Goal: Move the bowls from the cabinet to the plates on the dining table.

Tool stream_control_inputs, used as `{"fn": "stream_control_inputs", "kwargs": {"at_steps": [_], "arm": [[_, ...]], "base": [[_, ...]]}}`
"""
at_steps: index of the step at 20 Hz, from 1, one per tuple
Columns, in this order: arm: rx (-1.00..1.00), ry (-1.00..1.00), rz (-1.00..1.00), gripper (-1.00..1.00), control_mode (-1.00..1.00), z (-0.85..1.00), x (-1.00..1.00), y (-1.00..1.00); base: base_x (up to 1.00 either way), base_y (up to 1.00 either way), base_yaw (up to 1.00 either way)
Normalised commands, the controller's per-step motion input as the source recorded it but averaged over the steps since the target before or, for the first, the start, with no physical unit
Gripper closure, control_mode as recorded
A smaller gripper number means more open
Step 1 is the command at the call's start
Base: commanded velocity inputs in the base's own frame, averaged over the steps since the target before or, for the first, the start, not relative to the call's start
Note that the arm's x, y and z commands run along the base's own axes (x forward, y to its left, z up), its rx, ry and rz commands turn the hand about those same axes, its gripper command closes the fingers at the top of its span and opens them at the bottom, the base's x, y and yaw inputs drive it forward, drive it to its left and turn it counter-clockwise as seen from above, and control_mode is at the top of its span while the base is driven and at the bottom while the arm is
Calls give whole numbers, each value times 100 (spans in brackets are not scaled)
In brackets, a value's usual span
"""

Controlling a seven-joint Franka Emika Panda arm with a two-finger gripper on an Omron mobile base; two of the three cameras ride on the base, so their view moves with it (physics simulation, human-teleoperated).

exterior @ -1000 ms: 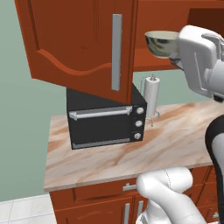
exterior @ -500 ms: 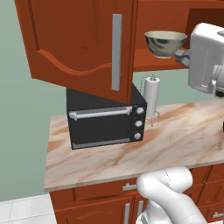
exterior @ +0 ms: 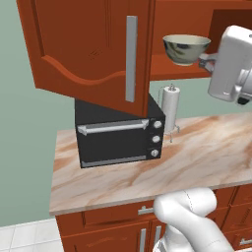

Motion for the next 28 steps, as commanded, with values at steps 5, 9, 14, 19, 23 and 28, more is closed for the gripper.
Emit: {"fn": "stream_control_inputs", "kwargs": {"at_steps": [5,9,14,19,23,28], "arm": [[9,8,5,100,-100,-2,48,-11],[7,4,4,100,-100,-12,51,-4],[4,0,2,-100,-100,-23,45,9],[4,0,2,-100,-100,-18,39,14],[6,1,5,-100,-100,-9,41,20],[9,5,14,-100,-100,-1,42,4]], "base": [[0,0,0],[0,0,0],[0,0,0],[0,0,0],[0,0,0],[0,0,0]]}}
